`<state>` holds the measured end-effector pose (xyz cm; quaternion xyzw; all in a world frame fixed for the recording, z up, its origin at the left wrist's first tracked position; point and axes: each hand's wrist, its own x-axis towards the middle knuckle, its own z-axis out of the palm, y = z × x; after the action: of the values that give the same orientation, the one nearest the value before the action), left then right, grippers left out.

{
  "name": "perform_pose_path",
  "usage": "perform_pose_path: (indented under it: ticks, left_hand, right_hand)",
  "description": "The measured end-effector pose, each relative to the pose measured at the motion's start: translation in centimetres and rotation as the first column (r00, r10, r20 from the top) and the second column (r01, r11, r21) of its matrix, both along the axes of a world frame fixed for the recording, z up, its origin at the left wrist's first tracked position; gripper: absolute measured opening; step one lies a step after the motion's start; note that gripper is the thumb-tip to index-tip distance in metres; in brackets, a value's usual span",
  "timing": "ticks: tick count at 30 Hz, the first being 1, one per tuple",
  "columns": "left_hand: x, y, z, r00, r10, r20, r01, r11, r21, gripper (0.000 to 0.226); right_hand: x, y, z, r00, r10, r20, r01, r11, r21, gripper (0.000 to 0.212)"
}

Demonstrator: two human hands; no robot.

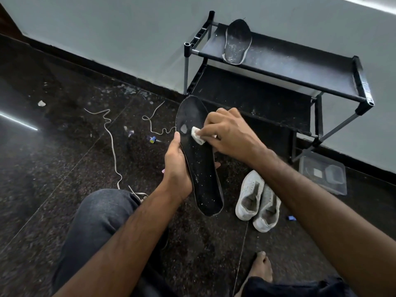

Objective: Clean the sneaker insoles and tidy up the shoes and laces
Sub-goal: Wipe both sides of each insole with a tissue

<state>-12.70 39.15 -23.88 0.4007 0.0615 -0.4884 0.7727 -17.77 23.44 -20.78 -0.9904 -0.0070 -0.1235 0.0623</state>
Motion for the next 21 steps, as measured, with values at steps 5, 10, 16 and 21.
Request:
perform_pose_path:
  ticks: [5,10,16,21]
  left_hand:
    - [0.0,0.2,0.0,1.000,0.012,0.014,-0.012,1.000,0.020,0.065]
    - [-0.1,-0.1,0.0,1.000,-0.001,-0.004,0.000,0.999,-0.043,0.067]
    - [0.0,0.3,0.2,0.999,-0.022,-0.026,0.020,0.996,-0.083,0.072]
    - [-0.2,-0.1,0.2,0.999,-0.035,-0.011,0.034,0.998,-0.053,0.070]
  right_hand:
    - [0.4,-2.8,0.8,0.910,-0.389,0.140,0.401,0.913,-0.070,0.016]
    - [0.6,0.7,1.5,0.943,-0.301,0.140,0.294,0.953,0.070,0.013]
    - [0.7,2.9,-0.8,0.964,-0.263,0.041,0.229,0.896,0.380,0.009]
    - [0.9,2.0,1.1,0.967,-0.252,0.048,0.227,0.927,0.299,0.010]
